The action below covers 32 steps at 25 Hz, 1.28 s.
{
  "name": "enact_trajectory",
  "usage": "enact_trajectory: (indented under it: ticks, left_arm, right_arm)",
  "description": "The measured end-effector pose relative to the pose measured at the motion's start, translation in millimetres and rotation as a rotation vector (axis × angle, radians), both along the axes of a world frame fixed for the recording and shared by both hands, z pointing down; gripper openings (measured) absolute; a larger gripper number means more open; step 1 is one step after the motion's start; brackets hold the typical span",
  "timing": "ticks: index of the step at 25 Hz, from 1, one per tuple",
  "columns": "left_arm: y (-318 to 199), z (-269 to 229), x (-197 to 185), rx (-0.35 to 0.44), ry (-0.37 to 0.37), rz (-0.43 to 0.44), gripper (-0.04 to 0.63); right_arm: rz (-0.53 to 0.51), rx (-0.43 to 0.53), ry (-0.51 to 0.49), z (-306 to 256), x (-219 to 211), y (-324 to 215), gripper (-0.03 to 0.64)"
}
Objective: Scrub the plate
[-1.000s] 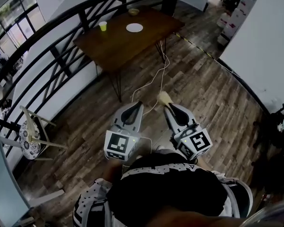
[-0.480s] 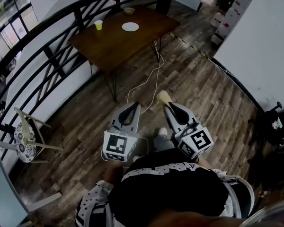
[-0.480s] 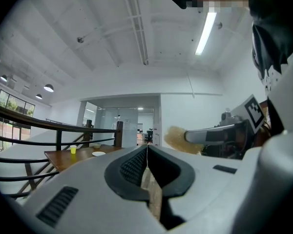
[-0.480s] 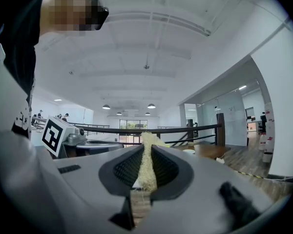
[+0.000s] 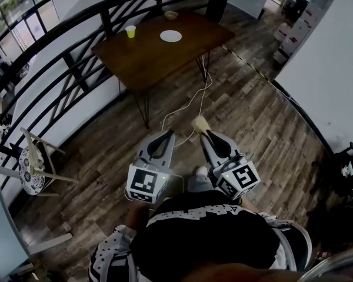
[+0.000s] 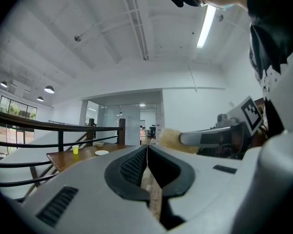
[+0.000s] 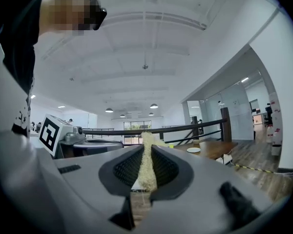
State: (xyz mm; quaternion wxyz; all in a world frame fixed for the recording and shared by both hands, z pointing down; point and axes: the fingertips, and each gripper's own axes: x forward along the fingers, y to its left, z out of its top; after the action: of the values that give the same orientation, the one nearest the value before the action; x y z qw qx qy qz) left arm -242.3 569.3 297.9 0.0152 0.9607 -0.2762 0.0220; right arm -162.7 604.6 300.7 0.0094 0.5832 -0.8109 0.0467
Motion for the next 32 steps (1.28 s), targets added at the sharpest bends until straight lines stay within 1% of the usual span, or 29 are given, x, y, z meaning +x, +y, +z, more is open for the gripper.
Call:
enact_trajectory:
  ticks: [3, 7, 10, 18, 27, 32]
  left_arm:
    - [-12, -1, 10, 0.011, -0.019, -0.027, 0.014]
    - [-22, 2, 22, -0.003, -0.037, -0.063, 0.014]
    - [-33, 4, 33, -0.010, -0.051, -0.100, 0.014]
    - [-54, 6, 72, -0.009, -0.101, -0.156, 0.014]
    - [-83, 10, 115, -0.032, -0.122, -0.184, 0.014]
    - [-101, 9, 135, -0.033, -0.133, -0.199, 0.014]
  right_arm:
    - [-0.009, 0.006, -0.026, 2, 14, -16, 0.049]
    - [-0.027, 0.012, -0.043, 2, 34, -28, 0.049]
    - [-0.042, 0.000, -0.068, 6, 50, -39, 0.049]
    - [-0.102, -0.007, -0.111, 15, 90, -67, 0.049]
    - [-0.134, -0.018, -0.143, 24, 135, -101, 0.049]
    - [-0.144, -0.011, -0.141, 23, 157, -118, 0.049]
